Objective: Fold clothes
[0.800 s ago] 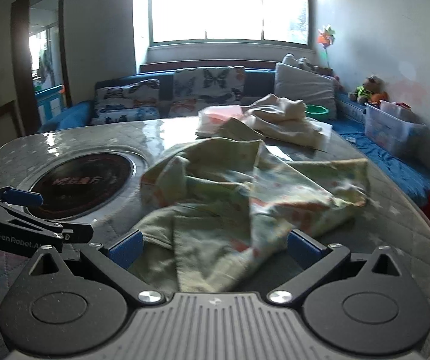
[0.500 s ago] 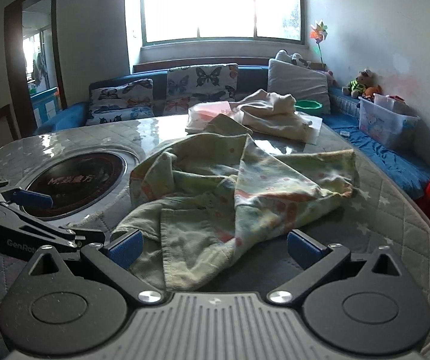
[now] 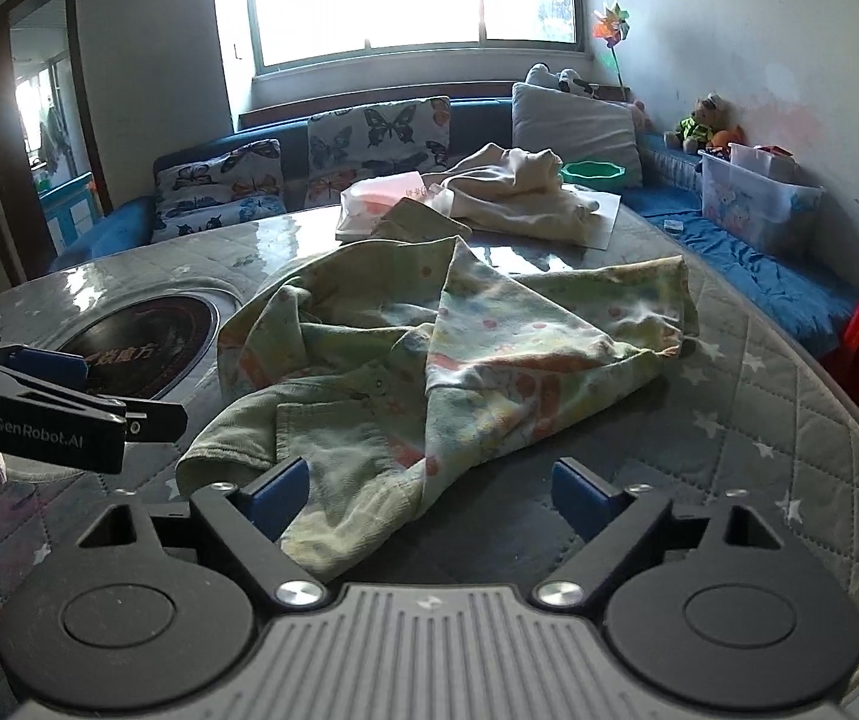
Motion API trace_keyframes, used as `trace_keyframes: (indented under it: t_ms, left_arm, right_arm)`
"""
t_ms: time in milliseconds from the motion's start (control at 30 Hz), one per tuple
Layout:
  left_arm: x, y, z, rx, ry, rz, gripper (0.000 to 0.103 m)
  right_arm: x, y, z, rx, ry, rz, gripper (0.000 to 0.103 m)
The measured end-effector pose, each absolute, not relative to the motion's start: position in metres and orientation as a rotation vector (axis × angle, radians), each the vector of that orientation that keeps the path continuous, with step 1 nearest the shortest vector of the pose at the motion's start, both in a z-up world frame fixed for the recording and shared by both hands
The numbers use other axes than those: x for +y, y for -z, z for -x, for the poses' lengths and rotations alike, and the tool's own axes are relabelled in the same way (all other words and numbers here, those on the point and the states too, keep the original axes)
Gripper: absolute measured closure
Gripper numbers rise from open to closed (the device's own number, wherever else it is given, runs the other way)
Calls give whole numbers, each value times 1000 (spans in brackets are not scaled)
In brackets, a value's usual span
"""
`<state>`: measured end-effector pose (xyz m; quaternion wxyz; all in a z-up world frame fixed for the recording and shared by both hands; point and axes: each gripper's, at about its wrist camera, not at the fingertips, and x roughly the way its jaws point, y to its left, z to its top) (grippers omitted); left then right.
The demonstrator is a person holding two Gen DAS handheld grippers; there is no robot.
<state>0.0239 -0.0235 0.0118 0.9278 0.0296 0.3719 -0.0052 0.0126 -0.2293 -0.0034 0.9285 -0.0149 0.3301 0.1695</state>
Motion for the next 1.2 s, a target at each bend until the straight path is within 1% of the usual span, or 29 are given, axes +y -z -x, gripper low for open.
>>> trace_keyframes:
  t_ms: [200,267,300,333,367,433,533,667,900,933,967,1000,1067,1100,1133,1167,1200]
  left_arm:
    - [-17,-18,-42,762,4,-54,2]
    - [-15,-19,-49,765,4,-49,9]
    - [-13,-19,-53,770,7,-41,10]
    - [-12,-19,-56,772,10,-35,14]
    - [-11,-20,-60,773,16,-29,19]
    - [-8,-20,-68,775,21,-18,25]
    - [-2,-18,-82,785,25,7,30]
    - [3,-10,-99,818,29,23,40]
    - [11,3,-117,874,40,44,42]
    - [11,5,-118,878,44,46,46]
    - [12,7,-120,884,50,52,53]
    - [13,8,-121,889,62,65,56]
    - [13,10,-121,893,92,82,72]
    - [13,10,-122,894,107,91,77]
    - [13,11,-122,894,120,97,85]
    - [11,10,-121,891,129,96,92]
    - [10,9,-121,888,138,95,94]
  right_arm:
    - [-224,-2,-24,676,-359,48,25]
    - [-222,-4,-28,678,-368,54,28]
    - [-220,-4,-30,680,-373,59,29]
    - [-219,-4,-32,681,-374,66,30]
    - [-217,-3,-35,683,-375,74,33]
    - [-215,-2,-39,689,-378,83,35]
    - [-212,0,-47,698,-380,89,39]
    - [-209,4,-58,713,-376,109,43]
    - [-202,18,-76,748,-363,141,53]
    - [-201,20,-77,754,-359,148,54]
    - [-201,22,-79,758,-356,154,58]
    - [-201,24,-80,761,-356,158,63]
    - [-200,25,-80,765,-356,163,66]
    - [-201,25,-80,766,-355,165,69]
    - [-202,25,-80,766,-354,169,71]
    - [-202,25,-80,765,-353,170,76]
    - [-204,24,-80,764,-353,168,81]
